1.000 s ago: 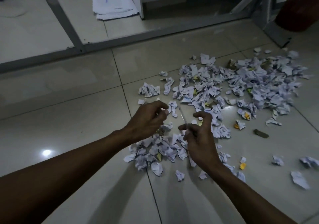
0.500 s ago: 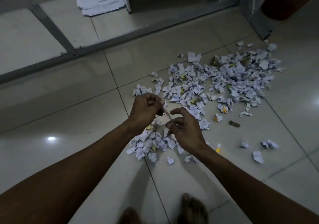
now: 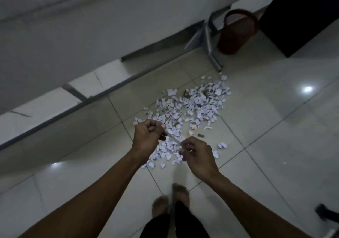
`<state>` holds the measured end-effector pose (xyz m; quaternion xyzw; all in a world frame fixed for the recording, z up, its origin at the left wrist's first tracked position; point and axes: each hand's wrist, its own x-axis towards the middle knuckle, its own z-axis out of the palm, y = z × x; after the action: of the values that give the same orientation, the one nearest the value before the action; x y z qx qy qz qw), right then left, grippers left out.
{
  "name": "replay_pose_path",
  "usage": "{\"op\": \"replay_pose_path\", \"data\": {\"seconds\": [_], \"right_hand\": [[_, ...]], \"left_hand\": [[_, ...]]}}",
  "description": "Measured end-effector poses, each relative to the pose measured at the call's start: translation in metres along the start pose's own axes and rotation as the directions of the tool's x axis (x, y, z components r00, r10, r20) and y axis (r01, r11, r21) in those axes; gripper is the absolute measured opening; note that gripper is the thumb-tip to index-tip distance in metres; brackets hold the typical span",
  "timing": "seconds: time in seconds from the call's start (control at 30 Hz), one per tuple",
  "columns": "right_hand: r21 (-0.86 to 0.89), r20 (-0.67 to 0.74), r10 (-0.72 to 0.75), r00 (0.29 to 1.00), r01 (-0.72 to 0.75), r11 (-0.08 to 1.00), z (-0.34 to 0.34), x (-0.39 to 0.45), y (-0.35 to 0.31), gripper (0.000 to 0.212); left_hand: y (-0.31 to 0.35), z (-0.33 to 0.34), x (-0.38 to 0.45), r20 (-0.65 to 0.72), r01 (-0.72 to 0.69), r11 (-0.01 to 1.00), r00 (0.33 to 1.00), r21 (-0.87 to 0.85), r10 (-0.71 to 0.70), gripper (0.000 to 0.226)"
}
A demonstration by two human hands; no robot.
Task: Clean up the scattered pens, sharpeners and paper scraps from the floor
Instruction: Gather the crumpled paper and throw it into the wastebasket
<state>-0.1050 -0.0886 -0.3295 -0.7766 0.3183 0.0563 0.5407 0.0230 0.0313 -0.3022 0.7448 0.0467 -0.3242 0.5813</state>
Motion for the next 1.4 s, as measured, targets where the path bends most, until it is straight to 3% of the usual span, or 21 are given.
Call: {"op": "replay_pose_path", "data": {"seconds": [0.27, 0.47, 0.73, 0.97, 1.4], "right_hand": [[0.026, -0.113, 0.012, 0.994, -0.009, 1.000, -0.111, -0.084, -0.124, 0.014], [0.097, -0.211, 0.023, 0.977, -0.003, 0.995, -0.180, -0.123, -0.173, 0.011], [0.151, -0.336, 0.060, 0.940, -0.009, 0.989, -0.289, -0.148, -0.178, 0.013], [0.152, -0.426, 0.036, 0.904, 0.033, 0.988, -0.428, -0.113, -0.167, 0.014], [0.091, -0.457, -0.035, 0.889, 0.086, 0.992, -0.632, -0.015, -0.172, 0.012]], "left_hand": [[0.158, 0.031, -0.093, 0.081, -0.057, 0.998, 0.995, 0.038, 0.054, 0.020], [0.236, 0.062, -0.132, 0.174, -0.110, 0.991, 0.980, 0.076, 0.096, 0.021], [0.294, 0.140, -0.157, 0.293, -0.154, 0.977, 0.950, 0.149, 0.105, 0.018], [0.363, 0.259, -0.137, 0.331, -0.234, 0.960, 0.928, 0.154, 0.173, 0.014], [0.472, 0.447, -0.071, 0.270, -0.299, 0.950, 0.926, 0.094, 0.264, 0.010]]}}
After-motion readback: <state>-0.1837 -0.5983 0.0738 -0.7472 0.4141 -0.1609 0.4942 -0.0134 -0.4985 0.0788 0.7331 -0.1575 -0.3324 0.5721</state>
